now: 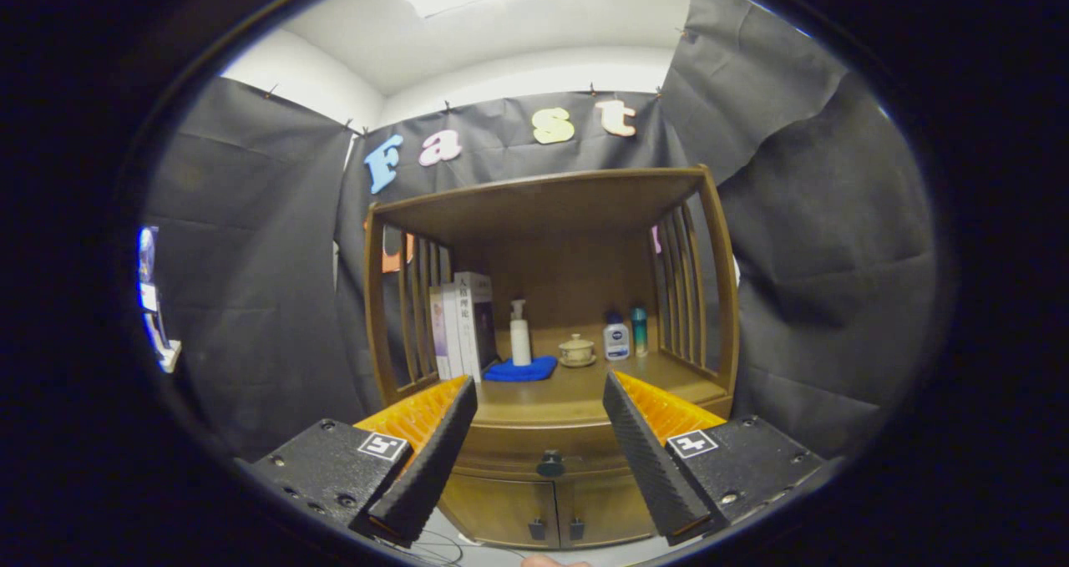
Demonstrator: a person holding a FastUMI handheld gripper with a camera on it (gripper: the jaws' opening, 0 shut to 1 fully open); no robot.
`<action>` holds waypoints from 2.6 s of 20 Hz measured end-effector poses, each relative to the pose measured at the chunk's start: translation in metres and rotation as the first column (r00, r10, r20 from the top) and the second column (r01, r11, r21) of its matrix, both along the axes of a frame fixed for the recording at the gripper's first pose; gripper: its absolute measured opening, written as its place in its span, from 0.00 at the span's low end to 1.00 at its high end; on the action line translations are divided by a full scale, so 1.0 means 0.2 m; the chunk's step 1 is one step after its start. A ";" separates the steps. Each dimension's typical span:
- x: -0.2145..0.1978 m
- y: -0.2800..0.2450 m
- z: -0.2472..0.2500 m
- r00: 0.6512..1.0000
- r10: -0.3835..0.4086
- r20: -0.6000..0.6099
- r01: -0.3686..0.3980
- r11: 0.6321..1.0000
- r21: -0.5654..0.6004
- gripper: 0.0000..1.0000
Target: Pull open the drawer, take out the items inside it, and place them on the countertop above the cabinet.
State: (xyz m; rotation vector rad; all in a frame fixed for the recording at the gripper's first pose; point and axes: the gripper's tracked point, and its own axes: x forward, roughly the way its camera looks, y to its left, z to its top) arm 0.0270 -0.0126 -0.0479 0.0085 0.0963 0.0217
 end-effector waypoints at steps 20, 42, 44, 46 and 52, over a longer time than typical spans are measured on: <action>0.55 -0.01 -0.83 0.984 -0.038 -0.176 0.033 0.999 -0.032 0.74; 0.55 -0.06 -1.09 0.938 -0.071 -0.339 0.067 0.997 -0.025 0.30; 0.49 -0.06 -1.08 0.939 -0.066 -0.339 0.057 0.998 -0.036 0.30; 0.42 -0.06 -1.07 0.940 -0.058 -0.338 0.045 0.998 -0.046 0.30; 0.15 -0.04 -1.03 0.942 -0.034 -0.334 0.016 0.998 -0.055 0.29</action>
